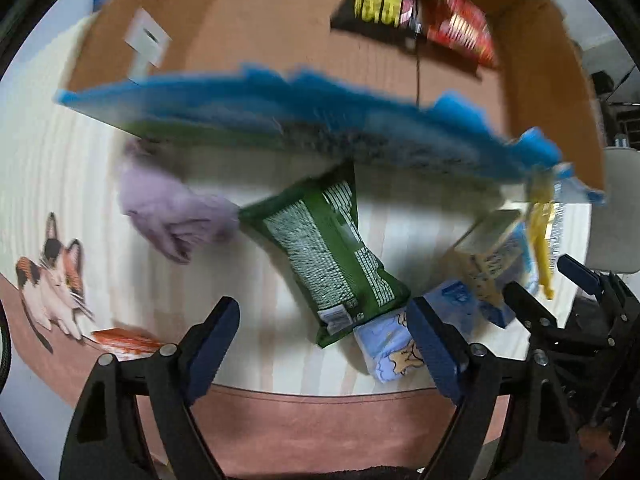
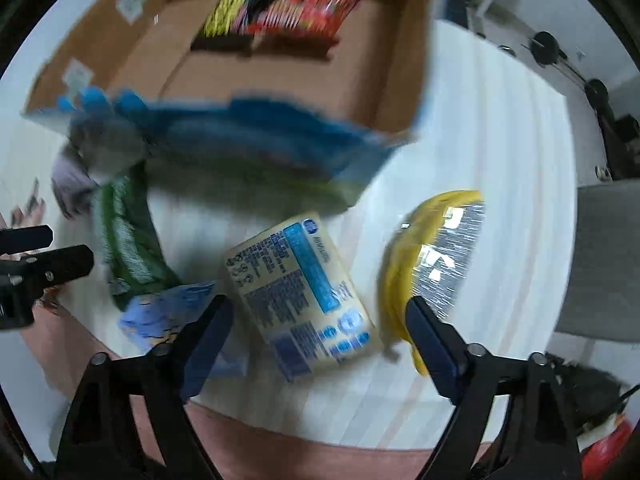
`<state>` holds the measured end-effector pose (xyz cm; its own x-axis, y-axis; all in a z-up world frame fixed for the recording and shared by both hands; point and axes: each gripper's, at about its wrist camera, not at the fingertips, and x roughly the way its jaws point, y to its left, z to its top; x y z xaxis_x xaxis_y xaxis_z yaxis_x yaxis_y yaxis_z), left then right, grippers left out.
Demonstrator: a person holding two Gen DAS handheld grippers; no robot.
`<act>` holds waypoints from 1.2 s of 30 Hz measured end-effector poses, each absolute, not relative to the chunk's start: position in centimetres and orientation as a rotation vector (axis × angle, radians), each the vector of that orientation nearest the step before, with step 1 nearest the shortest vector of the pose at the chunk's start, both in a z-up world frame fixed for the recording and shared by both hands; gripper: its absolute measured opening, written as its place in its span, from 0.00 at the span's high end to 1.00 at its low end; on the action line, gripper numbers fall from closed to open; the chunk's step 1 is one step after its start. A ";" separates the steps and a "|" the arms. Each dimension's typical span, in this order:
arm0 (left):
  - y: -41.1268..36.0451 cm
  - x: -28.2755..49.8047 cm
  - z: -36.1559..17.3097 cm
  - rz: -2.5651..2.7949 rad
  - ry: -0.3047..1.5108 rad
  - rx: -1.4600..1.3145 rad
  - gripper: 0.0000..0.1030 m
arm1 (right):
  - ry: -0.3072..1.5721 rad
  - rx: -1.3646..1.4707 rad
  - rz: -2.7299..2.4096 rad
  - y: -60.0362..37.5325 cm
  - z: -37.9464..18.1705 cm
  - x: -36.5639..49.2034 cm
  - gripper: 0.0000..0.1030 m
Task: Organize soft objects
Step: 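Grasp the green pack with left gripper while right grasps the milk carton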
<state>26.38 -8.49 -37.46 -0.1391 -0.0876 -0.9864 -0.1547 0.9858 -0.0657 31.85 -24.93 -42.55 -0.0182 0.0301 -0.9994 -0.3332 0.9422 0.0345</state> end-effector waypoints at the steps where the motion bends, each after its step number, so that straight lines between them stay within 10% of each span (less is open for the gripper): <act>1: -8.7 26.4 -38.0 0.062 1.720 -0.181 0.17 | 1.580 -0.243 0.296 -24.7 -43.2 31.9 0.16; 10: -9.8 26.3 -42.1 0.113 1.750 -0.145 0.20 | 1.719 0.104 0.152 -27.5 -45.8 29.5 0.35; 16: -10.2 24.8 -41.6 0.066 1.735 -0.006 0.53 | 1.713 0.223 0.126 -29.1 -45.5 27.9 0.33; 36: -9.7 19.4 -40.2 0.024 1.663 0.044 0.66 | 1.638 0.215 0.117 -29.6 -42.2 24.7 0.37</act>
